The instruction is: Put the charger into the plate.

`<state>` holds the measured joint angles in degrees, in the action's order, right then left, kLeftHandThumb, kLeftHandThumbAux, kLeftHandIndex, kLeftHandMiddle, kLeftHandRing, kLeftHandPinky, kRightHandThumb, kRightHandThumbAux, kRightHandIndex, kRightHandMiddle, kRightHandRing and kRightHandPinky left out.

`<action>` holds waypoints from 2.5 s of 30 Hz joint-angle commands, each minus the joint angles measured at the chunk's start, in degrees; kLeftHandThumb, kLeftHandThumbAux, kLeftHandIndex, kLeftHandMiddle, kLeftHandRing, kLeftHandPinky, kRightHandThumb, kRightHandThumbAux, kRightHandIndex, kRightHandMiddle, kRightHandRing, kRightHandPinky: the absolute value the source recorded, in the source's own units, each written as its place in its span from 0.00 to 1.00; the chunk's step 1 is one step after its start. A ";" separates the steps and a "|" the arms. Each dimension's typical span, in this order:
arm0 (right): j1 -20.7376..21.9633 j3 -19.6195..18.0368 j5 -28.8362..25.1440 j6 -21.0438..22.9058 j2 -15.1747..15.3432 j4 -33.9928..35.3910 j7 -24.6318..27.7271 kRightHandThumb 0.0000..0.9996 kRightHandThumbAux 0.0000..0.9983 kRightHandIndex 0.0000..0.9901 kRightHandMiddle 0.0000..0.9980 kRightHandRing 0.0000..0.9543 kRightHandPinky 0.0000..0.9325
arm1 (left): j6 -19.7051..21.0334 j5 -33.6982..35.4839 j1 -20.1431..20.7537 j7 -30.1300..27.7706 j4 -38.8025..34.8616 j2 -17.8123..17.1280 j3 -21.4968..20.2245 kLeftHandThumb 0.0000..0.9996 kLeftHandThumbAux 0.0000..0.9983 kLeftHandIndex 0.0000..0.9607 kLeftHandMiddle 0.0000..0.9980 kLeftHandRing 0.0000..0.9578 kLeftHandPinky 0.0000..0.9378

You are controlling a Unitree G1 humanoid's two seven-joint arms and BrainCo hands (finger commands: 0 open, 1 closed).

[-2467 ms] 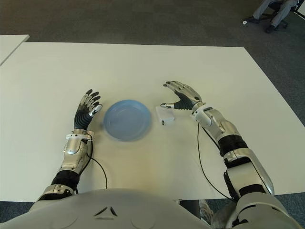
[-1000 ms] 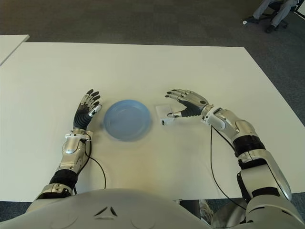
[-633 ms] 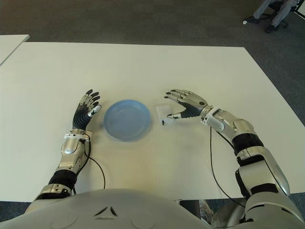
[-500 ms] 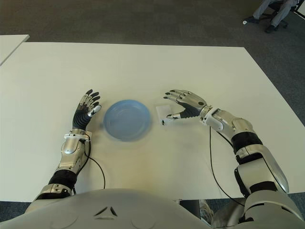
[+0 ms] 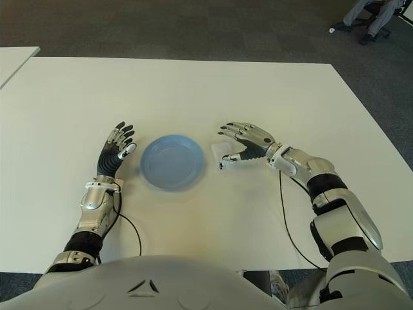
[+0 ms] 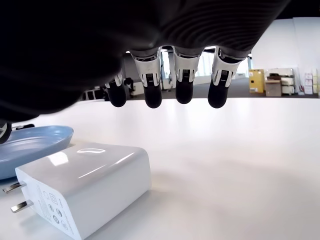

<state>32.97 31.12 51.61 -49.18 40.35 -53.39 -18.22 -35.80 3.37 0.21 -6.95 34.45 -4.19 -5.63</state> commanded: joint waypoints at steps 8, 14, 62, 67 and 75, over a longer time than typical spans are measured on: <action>2.07 1.81 -0.22 -0.44 -1.83 -2.83 1.35 0.26 0.15 0.00 0.00 0.00 0.00 | 3.06 -0.58 -4.05 -0.53 -1.38 -0.34 0.66 0.00 0.51 0.05 0.15 0.15 0.14; 2.64 2.30 -0.34 -0.33 -2.47 -3.81 2.26 0.26 0.15 0.00 0.00 0.00 0.00 | 3.44 -0.86 -4.93 -0.28 -2.92 -0.38 0.78 0.00 0.51 0.04 0.15 0.15 0.14; 6.65 18.52 15.00 3.93 -0.90 -11.72 -20.92 0.21 0.21 0.00 0.00 0.00 0.00 | 4.99 1.54 -6.66 -4.14 -4.65 -3.33 -0.50 0.00 0.50 0.02 0.14 0.14 0.15; 7.01 19.65 15.19 4.14 -0.79 -12.90 -22.26 0.22 0.21 0.00 0.00 0.00 0.00 | 5.33 1.64 -6.54 -4.42 -4.55 -3.57 -0.40 0.00 0.51 0.03 0.14 0.14 0.14; 6.52 20.90 14.90 5.18 -1.41 -15.20 -23.90 0.24 0.21 0.00 0.00 0.00 0.00 | 4.94 2.10 -6.57 -5.29 -4.30 -3.94 -0.30 0.00 0.50 0.02 0.13 0.14 0.13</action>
<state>40.76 50.70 64.98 -45.67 39.37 -67.03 -42.99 -32.54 5.59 -5.09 -11.46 28.07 -7.86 -6.01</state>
